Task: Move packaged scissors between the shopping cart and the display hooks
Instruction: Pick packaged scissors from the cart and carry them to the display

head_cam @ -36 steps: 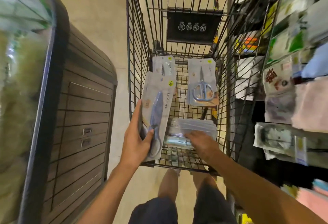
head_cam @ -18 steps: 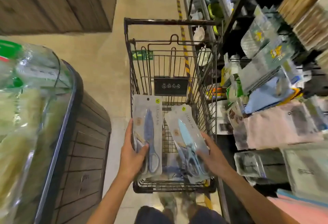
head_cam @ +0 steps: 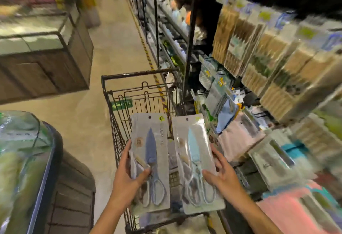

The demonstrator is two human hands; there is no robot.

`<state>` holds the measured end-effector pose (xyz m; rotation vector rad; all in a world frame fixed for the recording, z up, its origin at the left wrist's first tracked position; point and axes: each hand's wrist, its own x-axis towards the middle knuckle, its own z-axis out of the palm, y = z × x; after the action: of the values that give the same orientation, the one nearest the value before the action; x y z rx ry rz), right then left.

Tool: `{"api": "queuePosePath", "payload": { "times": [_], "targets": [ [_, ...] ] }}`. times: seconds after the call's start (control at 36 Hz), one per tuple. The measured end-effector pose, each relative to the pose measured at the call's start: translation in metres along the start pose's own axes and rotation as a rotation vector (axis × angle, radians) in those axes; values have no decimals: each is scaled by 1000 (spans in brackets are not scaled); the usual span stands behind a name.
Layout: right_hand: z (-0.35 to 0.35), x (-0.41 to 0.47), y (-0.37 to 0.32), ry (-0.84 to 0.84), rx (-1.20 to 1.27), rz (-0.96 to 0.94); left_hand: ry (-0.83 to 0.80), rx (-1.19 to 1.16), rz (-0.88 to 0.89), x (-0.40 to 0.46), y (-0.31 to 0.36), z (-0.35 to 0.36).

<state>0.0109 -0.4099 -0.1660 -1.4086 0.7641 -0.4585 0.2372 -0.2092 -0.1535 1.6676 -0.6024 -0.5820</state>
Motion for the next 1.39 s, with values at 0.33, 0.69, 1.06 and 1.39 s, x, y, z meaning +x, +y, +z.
{"api": "queuePosePath", "payload": {
  "times": [0.33,0.69,1.06,1.39],
  "targets": [
    [-46,-146,-12,272,19,-173,-191,-7,90,-89,51,62],
    [-66,-305,-19,666,-11,-259,-506,14,204,-159,93,117],
    [-36,-448,-20,1084,-18,-244,-879,-133,317,-219,111,167],
    [-43,-603,-26,1378,-66,-300,-1175,-213,452,-348,163,232]
  ]
}}
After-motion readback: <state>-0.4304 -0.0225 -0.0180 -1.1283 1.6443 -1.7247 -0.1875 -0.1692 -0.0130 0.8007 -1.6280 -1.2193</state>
